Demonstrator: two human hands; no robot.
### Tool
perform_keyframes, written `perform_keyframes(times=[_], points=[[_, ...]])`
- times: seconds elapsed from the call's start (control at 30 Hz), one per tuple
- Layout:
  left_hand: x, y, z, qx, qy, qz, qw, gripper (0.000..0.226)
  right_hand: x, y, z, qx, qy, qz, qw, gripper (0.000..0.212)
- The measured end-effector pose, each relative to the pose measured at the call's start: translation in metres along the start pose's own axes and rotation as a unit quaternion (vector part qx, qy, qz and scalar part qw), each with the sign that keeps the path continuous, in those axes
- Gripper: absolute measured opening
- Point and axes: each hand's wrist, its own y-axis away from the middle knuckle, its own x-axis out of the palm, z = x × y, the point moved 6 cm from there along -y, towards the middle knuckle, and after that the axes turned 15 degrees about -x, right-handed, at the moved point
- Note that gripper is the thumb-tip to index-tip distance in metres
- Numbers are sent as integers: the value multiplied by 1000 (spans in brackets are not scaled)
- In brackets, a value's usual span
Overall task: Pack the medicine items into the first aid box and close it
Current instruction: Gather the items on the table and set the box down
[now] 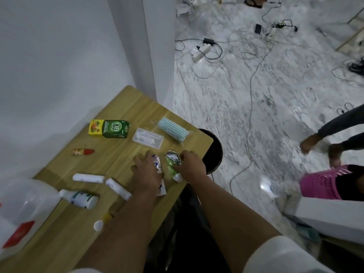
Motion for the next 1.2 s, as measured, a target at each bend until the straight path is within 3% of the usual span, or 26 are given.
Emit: perform_keyframes(times=[0.1,0.2,0.3,0.43,0.6,0.83,1.0,1.1,1.2], points=[[0,-7,5,-15,73,12,997,76,-1,1,-4,1,-26,-9,1000,36],[-3,-7,7,-24,111,14,993,60,-8,9,-14,14,-89,-31,995,17],[-10,11,-11,-28,135,22,990,46,-29,28,-37,55,-155,-75,984,16],[-17,46,-77,45,114,38,992,31,-76,62,-79,120,-213,-168,955,15],[-3,79,-165,127,91,72,985,37,-122,90,-133,196,-246,-248,917,15],[38,76,-264,225,-18,51,973,5,-128,58,-195,230,-250,-240,909,16],[66,56,-310,238,-100,48,965,6,-119,14,-221,246,-271,-191,911,11],[67,52,-326,252,-117,37,960,11,-120,-4,-229,234,-252,-178,922,32],[57,50,-329,259,-120,22,958,10,-137,-4,-214,219,-222,-162,936,40]])
